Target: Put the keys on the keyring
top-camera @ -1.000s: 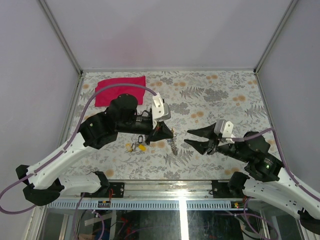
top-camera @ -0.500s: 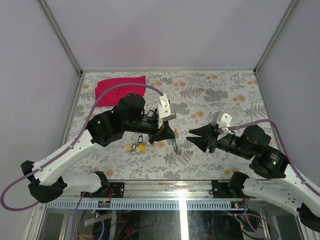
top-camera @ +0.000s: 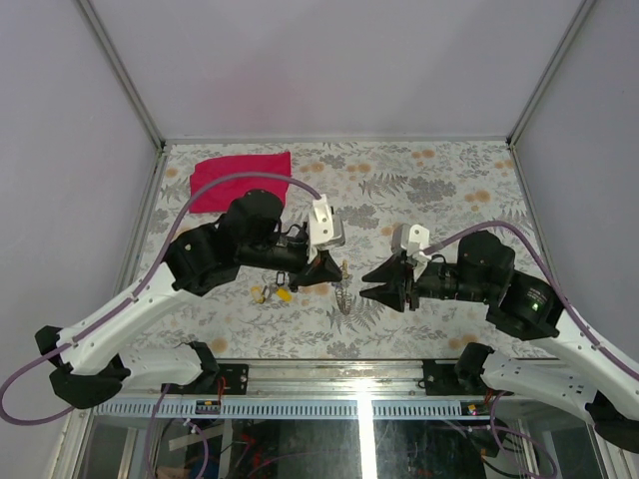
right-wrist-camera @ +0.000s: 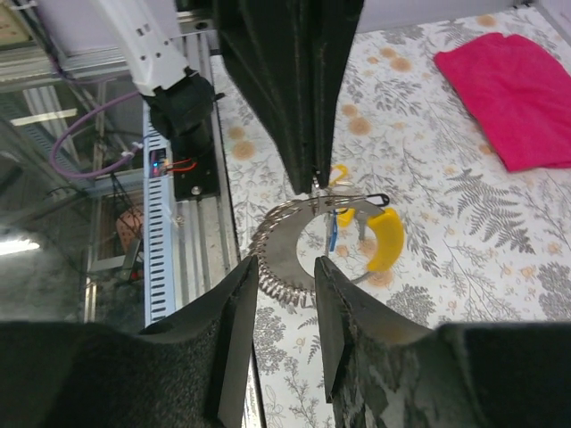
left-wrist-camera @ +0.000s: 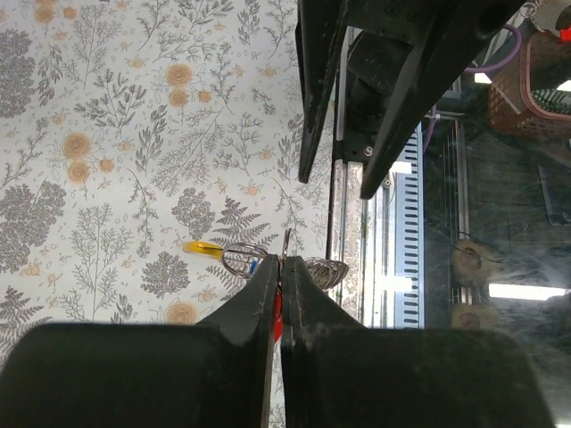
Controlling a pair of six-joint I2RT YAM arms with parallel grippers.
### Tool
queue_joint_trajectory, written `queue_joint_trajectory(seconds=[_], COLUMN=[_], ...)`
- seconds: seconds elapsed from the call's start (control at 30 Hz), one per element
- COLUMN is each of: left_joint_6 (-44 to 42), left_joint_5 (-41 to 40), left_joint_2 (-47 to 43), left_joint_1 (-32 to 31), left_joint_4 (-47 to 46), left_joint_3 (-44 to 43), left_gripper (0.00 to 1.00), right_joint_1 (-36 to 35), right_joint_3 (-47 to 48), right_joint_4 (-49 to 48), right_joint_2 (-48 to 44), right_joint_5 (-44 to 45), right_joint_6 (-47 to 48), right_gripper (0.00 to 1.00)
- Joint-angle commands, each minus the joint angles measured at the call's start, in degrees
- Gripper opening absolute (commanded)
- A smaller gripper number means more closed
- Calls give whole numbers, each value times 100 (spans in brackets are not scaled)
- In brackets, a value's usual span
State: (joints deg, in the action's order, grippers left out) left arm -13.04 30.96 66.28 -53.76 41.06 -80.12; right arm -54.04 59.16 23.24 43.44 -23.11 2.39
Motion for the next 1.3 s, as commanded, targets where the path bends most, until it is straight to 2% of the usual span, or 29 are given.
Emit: queue_joint_trajectory(seconds=[0.0,0.13,0.3,0.7,0.97,1.27], left_joint_6=[-322,-357,-319,-291,-301,-332], left_joint_5=[177,171,67,15,-41,10], left_joint_2=[-193,-245,-382,-366,-269,-193], left_joint_1=[-36,-32,-32,-30,-35,-39], left_joint_4=[87,167,168,177,217,271], left_joint_3=[-55,-50,57,26,-84,-179], left_gripper=[0,0,0,0,0,0], right_joint_1=[53,370,1811,1839,1072,1030], right_joint_3=[334,267,-51,-209,-21,-81], right_joint_4=[-79,-532,-1759,-2244,-1817,-1854], right_joint_2=[42,313,560,739,1007,1028], right_joint_5=[-758,-1514,-3308,-3135,-2491,-2347], right_joint_6=[129,-111,-957,-1141,-720,-682], right_gripper=[39,39,39,36,36,33])
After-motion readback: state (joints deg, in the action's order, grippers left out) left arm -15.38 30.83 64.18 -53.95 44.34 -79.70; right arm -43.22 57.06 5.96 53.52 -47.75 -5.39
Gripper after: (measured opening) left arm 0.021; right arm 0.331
